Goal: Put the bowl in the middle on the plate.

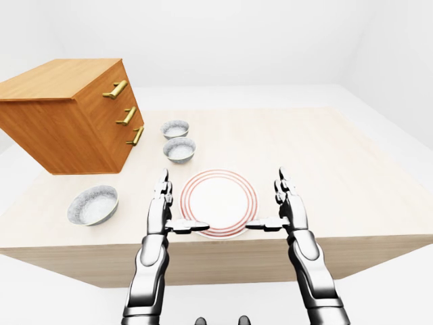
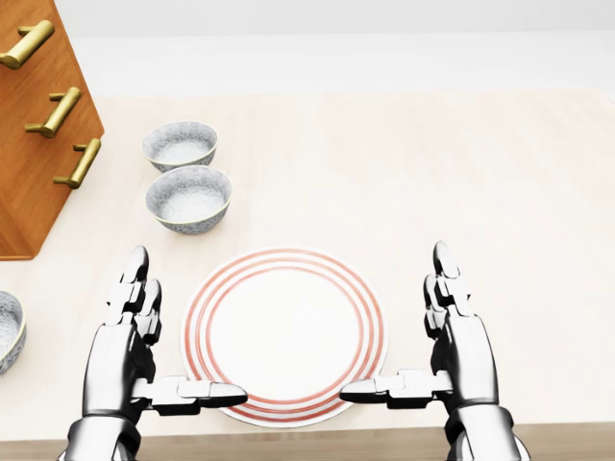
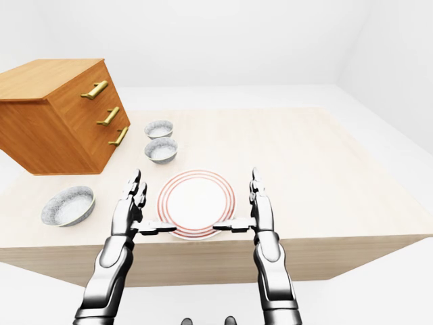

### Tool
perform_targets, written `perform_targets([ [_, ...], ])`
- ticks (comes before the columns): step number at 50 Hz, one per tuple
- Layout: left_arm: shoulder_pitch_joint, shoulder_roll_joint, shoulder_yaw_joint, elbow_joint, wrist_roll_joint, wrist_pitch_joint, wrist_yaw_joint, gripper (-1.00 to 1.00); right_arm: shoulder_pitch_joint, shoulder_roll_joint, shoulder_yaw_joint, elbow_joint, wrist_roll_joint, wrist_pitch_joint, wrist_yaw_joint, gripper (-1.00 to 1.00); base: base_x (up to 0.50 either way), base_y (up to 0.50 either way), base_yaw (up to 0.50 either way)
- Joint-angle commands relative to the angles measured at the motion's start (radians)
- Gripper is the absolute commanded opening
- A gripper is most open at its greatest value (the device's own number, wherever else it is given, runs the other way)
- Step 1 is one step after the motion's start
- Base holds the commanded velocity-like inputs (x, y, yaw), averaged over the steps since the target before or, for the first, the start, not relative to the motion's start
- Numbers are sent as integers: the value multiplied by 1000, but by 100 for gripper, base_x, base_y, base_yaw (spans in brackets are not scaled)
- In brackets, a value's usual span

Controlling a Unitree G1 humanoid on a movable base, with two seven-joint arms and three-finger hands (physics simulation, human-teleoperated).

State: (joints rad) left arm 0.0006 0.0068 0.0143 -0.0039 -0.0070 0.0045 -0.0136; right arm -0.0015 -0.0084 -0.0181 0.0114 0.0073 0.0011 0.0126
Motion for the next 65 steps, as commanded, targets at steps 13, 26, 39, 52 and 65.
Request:
perform_targets([
  [13,-12,14,27,34,-13,-18,-19,100,-33,-14,-27,50,13,13,2,100,0,0,0],
  [26,-18,15,27,71,-6,-52,-22,100,-5,-14,-8,15,-10,18,21,100,0,0,0],
  [39,-17,14,34,64,-14,-39,-9,100,11,-20,-6,-34,-40,33,14,100,0,0,0],
  [52,-43,21,40,121,-2,-61,9,100,78,-76,-135,-404,-15,86,135,100,0,0,0],
  [65,-33,21,38,103,5,-54,12,100,51,-104,-315,-586,-35,86,267,100,0,0,0],
])
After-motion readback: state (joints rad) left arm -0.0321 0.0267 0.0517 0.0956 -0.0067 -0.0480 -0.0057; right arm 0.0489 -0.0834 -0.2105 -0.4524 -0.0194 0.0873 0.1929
